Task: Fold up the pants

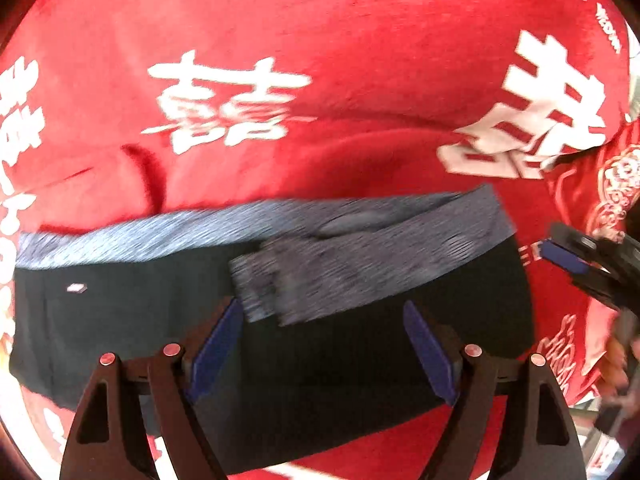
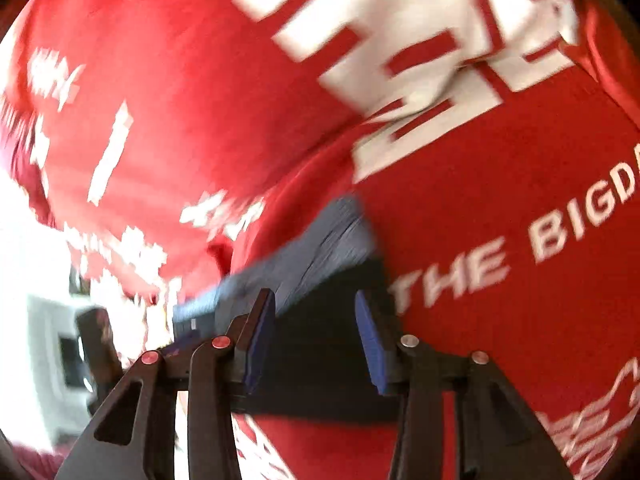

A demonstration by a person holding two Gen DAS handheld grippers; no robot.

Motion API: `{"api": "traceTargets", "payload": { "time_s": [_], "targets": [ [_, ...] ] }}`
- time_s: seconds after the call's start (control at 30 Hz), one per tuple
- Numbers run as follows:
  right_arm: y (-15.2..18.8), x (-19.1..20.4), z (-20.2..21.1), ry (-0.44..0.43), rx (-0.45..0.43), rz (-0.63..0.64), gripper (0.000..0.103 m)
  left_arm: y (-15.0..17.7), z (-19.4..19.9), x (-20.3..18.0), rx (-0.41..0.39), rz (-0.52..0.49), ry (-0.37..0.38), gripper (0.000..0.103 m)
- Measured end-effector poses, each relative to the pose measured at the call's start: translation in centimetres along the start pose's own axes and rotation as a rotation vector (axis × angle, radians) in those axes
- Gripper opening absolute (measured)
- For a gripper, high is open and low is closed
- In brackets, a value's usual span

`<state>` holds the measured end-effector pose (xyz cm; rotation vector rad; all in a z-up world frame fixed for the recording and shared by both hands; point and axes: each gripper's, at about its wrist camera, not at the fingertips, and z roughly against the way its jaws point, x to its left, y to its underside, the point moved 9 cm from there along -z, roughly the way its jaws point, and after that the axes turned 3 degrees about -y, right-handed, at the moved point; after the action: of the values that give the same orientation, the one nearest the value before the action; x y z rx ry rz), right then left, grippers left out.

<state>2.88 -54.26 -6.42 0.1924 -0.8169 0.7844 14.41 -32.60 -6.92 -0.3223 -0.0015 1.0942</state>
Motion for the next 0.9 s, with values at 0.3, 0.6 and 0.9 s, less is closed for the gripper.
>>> {"api": "traceTargets", "payload": {
  "time_s": [0.3, 0.6, 0.9],
  "targets": [
    [-1.5, -3.3, -6.3, -0.117, 0.188, -0.178, 0.035, 0.7, -4.3, -1.9, 0.029, 0.045, 0.01, 0.084],
    [-0.7, -2.4, -6.7, 0.134, 0.205, 0.043, 0.032, 1.4, -5.0, -2.4, 0.021, -0.026, -0.048, 0.084],
    [0.8, -1.4, -4.3, 0.298, 0.159, 0.171, 0.054, 2.2, -4.3, -1.0, 0.069, -0.056, -0.184, 0.084]
  ]
}}
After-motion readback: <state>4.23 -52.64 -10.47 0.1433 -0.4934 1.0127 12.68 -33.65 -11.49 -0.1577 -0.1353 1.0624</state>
